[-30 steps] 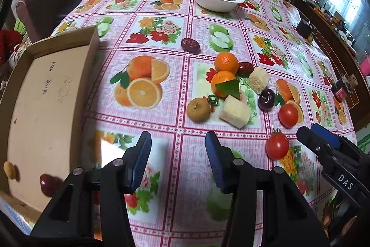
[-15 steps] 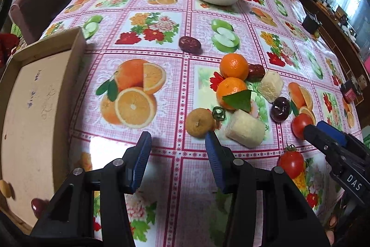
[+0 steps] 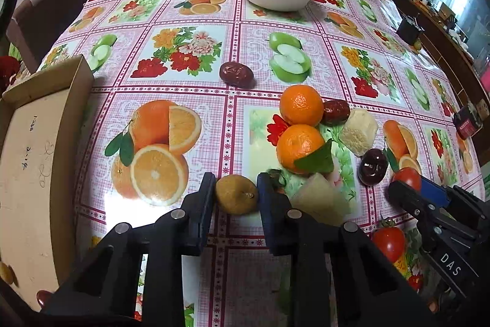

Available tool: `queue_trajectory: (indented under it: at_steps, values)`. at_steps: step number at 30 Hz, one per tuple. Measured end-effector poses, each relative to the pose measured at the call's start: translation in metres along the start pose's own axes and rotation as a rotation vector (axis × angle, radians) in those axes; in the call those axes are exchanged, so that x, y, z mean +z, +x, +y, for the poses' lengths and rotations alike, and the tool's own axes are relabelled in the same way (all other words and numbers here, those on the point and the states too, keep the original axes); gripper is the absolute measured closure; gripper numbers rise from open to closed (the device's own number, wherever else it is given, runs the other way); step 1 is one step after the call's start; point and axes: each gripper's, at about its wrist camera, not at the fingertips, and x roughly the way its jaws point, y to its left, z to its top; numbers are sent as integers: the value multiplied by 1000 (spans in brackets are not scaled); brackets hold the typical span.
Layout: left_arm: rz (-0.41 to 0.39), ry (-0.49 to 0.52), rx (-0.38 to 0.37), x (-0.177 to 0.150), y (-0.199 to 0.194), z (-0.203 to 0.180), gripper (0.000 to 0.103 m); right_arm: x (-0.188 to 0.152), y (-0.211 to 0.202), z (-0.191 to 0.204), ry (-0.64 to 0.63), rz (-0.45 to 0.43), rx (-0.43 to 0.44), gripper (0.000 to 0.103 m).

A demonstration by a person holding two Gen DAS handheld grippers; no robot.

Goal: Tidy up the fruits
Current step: 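Grasp a brown round fruit with the left tool while the right tool grasps a red tomato, then carry the brown fruit and red tomato in both tools over the box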

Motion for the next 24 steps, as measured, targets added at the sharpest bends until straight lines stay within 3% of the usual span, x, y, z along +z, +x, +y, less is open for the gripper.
queue_trajectory:
  at_steps: [8,24]
  values:
    - [-23,-24,10,-10,-24,7,78,-1,-17,3,8,-28,5,69]
    - [-111,-88,123,-40,-84,42,78,-7,-59,53,-45,-84,106,70]
